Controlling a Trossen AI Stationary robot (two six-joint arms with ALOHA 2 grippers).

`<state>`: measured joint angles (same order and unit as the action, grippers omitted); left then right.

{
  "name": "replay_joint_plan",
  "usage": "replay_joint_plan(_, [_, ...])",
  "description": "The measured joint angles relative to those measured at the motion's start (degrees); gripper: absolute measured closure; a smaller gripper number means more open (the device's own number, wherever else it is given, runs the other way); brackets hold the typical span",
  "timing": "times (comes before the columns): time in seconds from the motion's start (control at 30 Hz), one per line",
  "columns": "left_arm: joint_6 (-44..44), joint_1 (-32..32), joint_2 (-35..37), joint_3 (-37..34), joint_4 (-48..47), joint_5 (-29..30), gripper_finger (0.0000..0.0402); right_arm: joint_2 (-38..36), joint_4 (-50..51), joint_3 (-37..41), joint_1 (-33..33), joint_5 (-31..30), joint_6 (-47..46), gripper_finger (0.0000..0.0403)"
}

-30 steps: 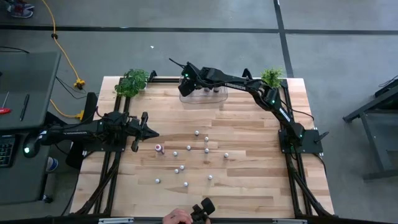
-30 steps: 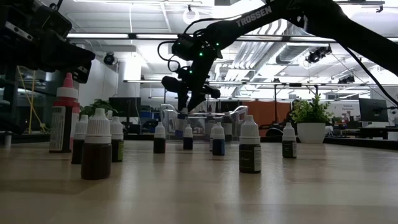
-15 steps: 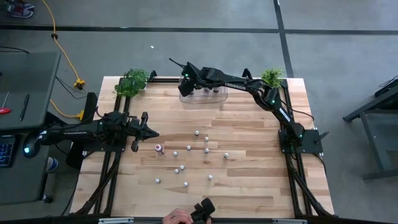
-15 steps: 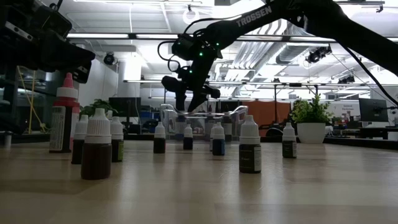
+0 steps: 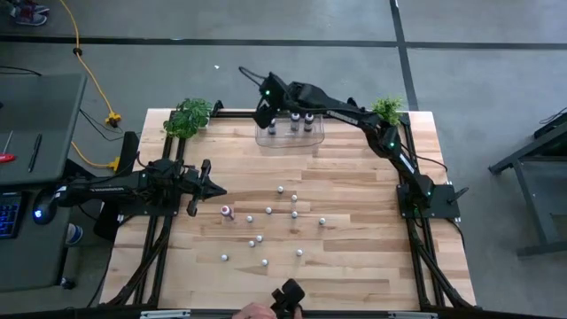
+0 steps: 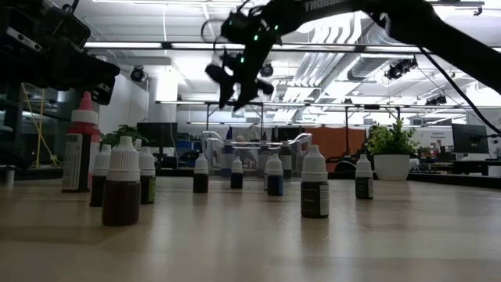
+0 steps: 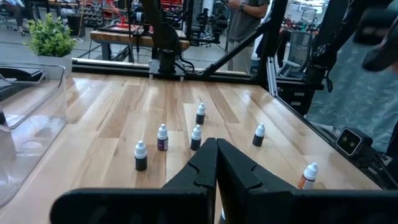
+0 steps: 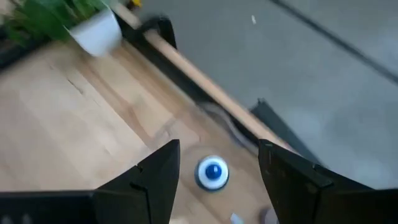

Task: Pick & Place food coloring
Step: Put the large pink food coloring bottle into the transparent bin

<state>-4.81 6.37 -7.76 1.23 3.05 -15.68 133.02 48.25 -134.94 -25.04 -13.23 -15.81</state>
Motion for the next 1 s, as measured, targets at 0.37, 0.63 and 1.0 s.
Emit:
replay_joint_plan(0.37, [0.0, 0.0, 0.0, 0.0, 0.0, 0.2, 0.0399, -12.0, 2.0, 3.0, 2.5, 10.5, 7.0, 0.0196])
replay_joint_plan(0.63, [0.0, 0.0, 0.0, 0.0, 0.0, 0.3, 0.0399, -17.1, 18.8, 3.0, 7.9, 18.6, 17.6, 0.0196])
replay_joint_plan(1.0, [0.0, 0.0, 0.0, 0.0, 0.0, 0.4, 0.0399, -21.0, 36.4, 3.0, 16.5, 22.0, 28.4, 0.0196])
